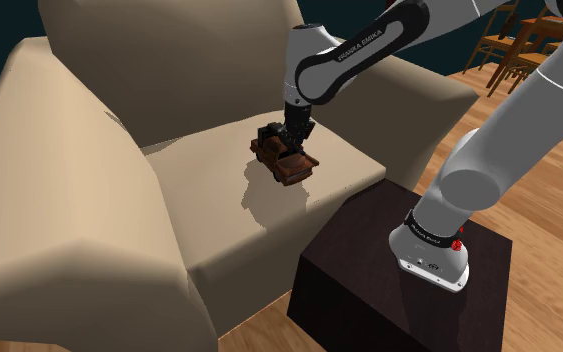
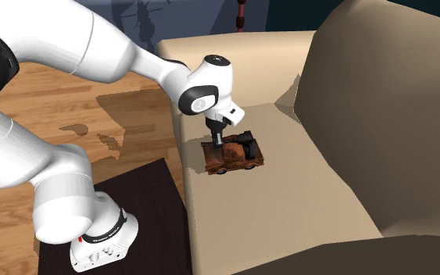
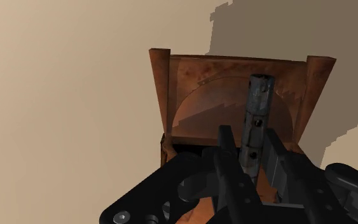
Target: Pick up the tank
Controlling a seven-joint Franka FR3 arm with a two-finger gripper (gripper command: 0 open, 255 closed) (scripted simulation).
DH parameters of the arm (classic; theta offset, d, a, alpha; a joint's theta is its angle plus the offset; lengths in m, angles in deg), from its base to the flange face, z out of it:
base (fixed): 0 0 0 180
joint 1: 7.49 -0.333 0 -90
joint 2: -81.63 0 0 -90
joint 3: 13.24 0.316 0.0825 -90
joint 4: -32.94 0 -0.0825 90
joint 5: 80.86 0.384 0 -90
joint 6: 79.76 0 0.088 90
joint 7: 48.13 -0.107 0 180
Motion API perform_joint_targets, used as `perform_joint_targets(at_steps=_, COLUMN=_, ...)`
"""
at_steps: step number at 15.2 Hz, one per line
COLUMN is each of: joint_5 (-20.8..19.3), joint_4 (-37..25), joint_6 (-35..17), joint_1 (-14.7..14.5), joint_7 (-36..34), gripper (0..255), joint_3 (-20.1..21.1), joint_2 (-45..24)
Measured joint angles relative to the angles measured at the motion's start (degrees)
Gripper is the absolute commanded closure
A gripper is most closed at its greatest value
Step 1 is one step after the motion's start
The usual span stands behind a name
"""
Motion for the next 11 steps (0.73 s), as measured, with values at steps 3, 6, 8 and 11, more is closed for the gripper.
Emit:
perform_joint_targets(at_steps=3, joint_5=0.1, joint_4=-0.6, joint_6=1.7, joint_1=0.0, joint_7=0.1, gripper=255, joint_3=-0.1, joint_2=0.9)
perform_joint_targets(at_steps=6, joint_5=0.2, joint_4=-1.7, joint_6=4.2, joint_1=0.0, joint_7=0.2, gripper=255, joint_3=-0.2, joint_2=2.2)
perform_joint_targets(at_steps=8, joint_5=0.3, joint_4=-2.5, joint_6=5.9, joint_1=0.0, joint_7=0.3, gripper=255, joint_3=-0.3, joint_2=3.2)
perform_joint_targets(at_steps=11, joint_5=0.4, joint_4=-3.7, joint_6=8.3, joint_1=-0.1, joint_7=0.3, gripper=255, joint_3=-0.3, joint_2=4.4)
